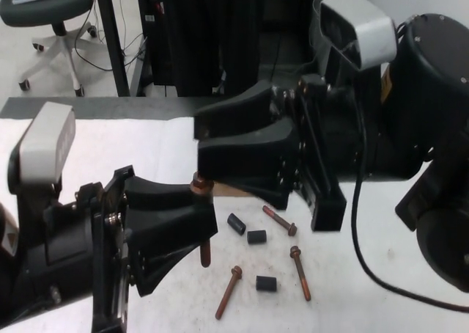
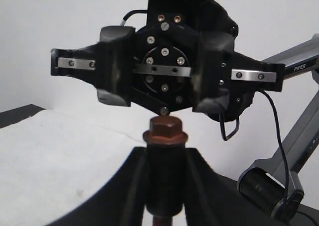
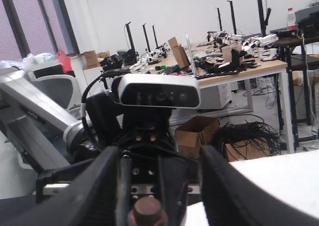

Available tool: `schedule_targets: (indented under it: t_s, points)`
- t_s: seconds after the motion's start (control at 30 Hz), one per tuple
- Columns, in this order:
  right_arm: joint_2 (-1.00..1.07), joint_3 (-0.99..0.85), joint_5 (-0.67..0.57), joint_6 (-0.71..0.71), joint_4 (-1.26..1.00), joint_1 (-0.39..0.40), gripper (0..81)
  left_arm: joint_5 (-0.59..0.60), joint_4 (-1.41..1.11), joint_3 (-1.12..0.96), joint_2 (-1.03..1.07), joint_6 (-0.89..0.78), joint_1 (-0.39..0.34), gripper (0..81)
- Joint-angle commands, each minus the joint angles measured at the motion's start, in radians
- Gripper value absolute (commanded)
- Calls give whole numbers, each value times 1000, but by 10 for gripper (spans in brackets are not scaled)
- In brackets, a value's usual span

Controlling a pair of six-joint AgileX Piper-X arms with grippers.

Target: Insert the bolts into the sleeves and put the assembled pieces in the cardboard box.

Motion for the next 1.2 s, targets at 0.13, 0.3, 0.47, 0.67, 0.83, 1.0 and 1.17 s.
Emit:
schedule_targets:
  t_s: [0.13,0.3,0.47,0.67,0.83,1.0,1.17]
  points:
    - [0,-1,190,-2,-15,-100,403,6,16,-10,-5,-2,3,3]
    - [0,-1,182,5,-27,-135,5,6,34,-10,-5,33,3,3]
    - [0,-1,182,6,-35,-150,8,-102,186,-23,12,239,24,3]
    - [-23,-1,110,34,-35,-179,8,-289,531,-282,232,419,83,3]
    - [-41,-1,91,51,-26,-195,8,-313,796,-665,556,468,92,3]
    - [-49,-1,91,54,-8,-215,8,-341,972,-1039,867,463,92,3]
    - [-49,-1,91,83,19,-252,8,-369,1244,-1348,1117,474,92,3]
